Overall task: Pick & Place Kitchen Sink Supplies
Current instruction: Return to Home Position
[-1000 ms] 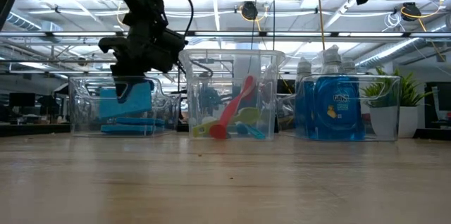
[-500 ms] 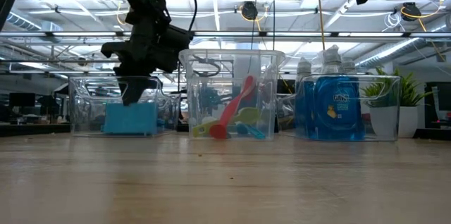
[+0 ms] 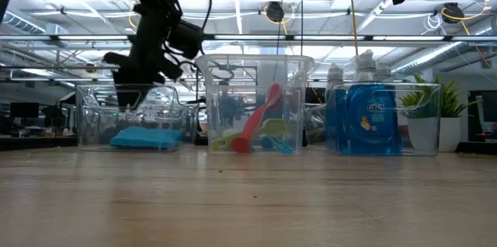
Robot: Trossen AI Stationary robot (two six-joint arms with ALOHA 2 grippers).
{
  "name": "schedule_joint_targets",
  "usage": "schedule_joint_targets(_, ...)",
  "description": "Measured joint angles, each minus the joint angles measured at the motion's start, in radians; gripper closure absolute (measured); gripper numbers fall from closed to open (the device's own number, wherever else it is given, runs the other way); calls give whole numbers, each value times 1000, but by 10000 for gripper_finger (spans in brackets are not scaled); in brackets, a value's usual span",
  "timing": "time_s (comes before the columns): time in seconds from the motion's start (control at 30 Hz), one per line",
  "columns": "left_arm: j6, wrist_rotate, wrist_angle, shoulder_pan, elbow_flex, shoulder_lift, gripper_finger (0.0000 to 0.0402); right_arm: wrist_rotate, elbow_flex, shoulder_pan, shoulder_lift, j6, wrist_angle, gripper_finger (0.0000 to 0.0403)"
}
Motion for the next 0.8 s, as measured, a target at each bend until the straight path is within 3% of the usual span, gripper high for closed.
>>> schedule_joint_targets(0.13,-54,-28,-61,2,0,-59,186,1,0,0,0,0,0,273)
schedule_joint_targets(0.3,-146,83,-68,2,0,-192,175,2,0,0,-1,-1,-1,273)
schedule_joint_targets(0.5,-264,239,-3,8,0,-415,174,5,0,0,-31,-31,-41,273)
schedule_joint_targets(0.8,-425,256,86,8,1,-771,174,32,0,1,-116,-110,-62,273)
